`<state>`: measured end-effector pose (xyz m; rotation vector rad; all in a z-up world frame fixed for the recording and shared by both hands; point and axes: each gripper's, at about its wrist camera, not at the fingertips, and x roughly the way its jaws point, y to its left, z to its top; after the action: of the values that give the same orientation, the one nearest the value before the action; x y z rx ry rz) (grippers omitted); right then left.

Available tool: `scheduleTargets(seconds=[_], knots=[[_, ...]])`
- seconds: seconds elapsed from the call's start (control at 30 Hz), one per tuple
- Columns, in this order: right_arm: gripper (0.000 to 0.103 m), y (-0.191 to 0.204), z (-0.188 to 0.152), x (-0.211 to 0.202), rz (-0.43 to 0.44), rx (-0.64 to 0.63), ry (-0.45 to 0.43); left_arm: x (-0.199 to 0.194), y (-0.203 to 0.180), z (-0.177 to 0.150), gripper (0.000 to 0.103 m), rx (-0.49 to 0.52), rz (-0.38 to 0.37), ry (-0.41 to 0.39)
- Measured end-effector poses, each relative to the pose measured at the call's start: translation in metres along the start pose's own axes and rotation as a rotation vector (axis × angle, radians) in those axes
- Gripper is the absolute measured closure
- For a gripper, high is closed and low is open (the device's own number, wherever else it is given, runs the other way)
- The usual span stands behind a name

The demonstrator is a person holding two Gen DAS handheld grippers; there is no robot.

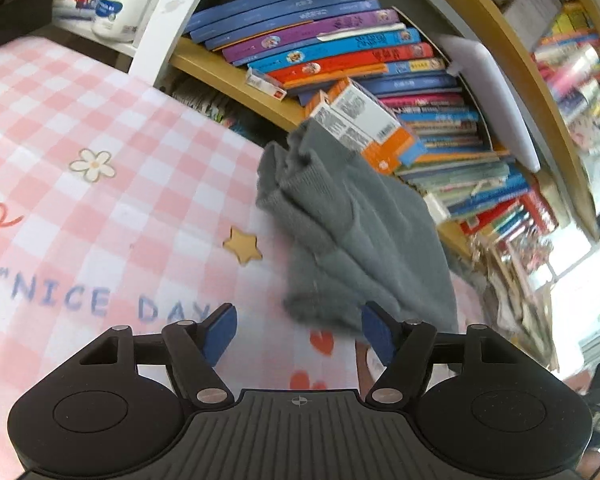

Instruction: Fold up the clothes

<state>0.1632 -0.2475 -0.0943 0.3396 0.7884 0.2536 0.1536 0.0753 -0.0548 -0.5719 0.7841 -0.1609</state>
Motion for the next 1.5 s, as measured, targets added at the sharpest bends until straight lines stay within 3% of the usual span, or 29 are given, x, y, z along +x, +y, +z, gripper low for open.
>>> scheduleTargets(seconds=[0.27,0.6,1.13,1.3,1.5], knots=[[0.024,0.03,-0.027,-0.037,-0.071,-0.082,-0.054,-0.024,-0.033,-0.023,0.031,0.157,0.093,-0.042],[0.015,0.049,-0.053,-0.065,-0.199,-0.174,-0.151,-0.04,-0.053,-0.052,0.027,0.253,0.171,-0.085],[0.005,0.068,-0.077,-0.072,-0.224,-0.25,-0.155,-0.056,-0.073,-0.089,0.013,0.41,0.238,-0.185],[0.004,0.067,-0.076,-0.074,-0.235,-0.245,-0.16,-0.057,-0.074,-0.089,0.007,0.416,0.236,-0.194],[0.003,0.066,-0.078,-0.076,-0.239,-0.238,-0.157,-0.058,-0.075,-0.09,0.007,0.42,0.231,-0.191]])
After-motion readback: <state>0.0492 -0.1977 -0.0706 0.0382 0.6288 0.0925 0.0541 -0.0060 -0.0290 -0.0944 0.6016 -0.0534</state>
